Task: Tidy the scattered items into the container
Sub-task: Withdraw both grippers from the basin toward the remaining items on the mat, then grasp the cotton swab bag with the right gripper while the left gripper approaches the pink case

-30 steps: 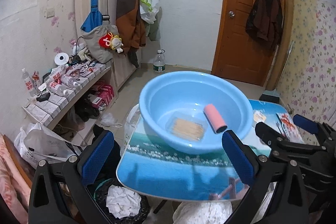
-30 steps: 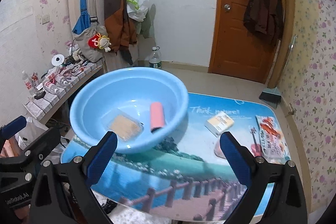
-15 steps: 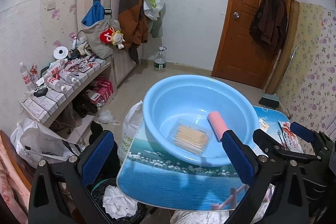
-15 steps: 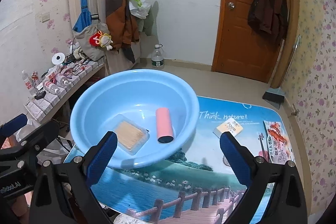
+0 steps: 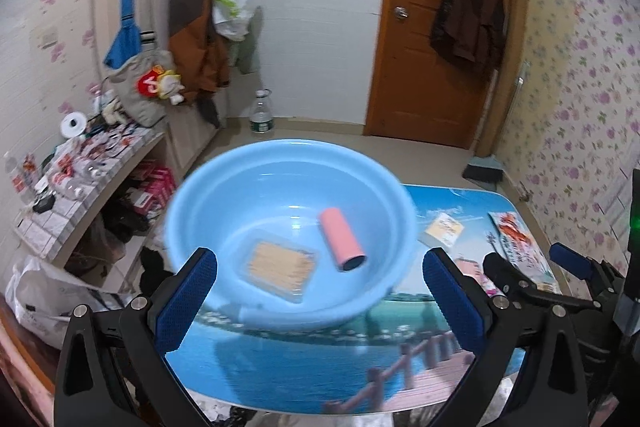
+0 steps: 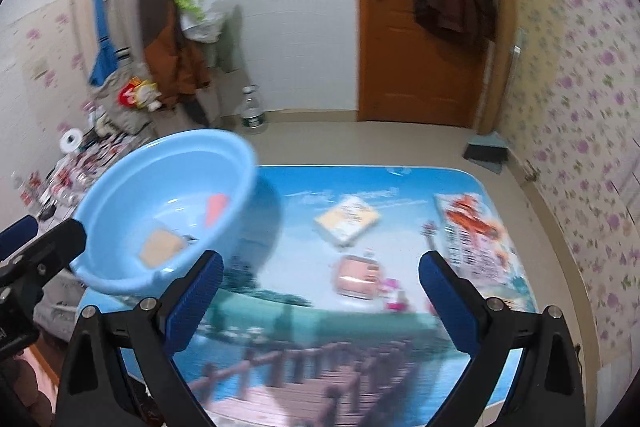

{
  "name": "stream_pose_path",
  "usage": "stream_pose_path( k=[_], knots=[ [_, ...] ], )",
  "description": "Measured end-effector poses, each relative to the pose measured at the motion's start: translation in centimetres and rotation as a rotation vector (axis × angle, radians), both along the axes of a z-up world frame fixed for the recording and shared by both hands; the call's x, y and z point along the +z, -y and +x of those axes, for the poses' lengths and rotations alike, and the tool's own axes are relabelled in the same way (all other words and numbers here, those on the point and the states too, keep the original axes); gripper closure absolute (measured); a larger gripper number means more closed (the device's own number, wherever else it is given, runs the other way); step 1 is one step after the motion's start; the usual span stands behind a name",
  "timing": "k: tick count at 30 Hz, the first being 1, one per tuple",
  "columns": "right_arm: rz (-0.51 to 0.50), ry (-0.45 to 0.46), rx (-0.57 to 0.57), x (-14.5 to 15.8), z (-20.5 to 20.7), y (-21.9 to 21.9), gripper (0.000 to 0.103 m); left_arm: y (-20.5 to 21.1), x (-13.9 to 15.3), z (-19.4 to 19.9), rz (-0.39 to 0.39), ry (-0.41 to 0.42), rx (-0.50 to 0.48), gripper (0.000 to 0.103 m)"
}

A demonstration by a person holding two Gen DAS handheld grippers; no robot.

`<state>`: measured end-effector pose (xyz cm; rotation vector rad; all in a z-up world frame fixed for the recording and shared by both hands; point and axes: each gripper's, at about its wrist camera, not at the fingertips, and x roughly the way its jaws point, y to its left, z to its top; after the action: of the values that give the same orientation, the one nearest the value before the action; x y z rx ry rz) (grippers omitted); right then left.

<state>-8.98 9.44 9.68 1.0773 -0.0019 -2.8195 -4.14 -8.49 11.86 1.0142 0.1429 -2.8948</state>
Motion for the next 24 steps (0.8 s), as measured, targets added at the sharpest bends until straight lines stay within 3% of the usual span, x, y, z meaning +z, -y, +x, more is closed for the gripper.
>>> stream_pose_path(
  k=[13,24],
  knots=[
    [-0.029,0.047,-0.210,-2.7,-1.0,-12.0,0.004,-9.3,-1.7,-3.5,-0.010,0.037,-0.145,0.000],
    [-0.023,0.075,-0.264,-5.7,-0.2,-15.8,0.004,-13.0,-5.5,-5.7,-0.036,0.111,-0.204,0.000]
  ],
)
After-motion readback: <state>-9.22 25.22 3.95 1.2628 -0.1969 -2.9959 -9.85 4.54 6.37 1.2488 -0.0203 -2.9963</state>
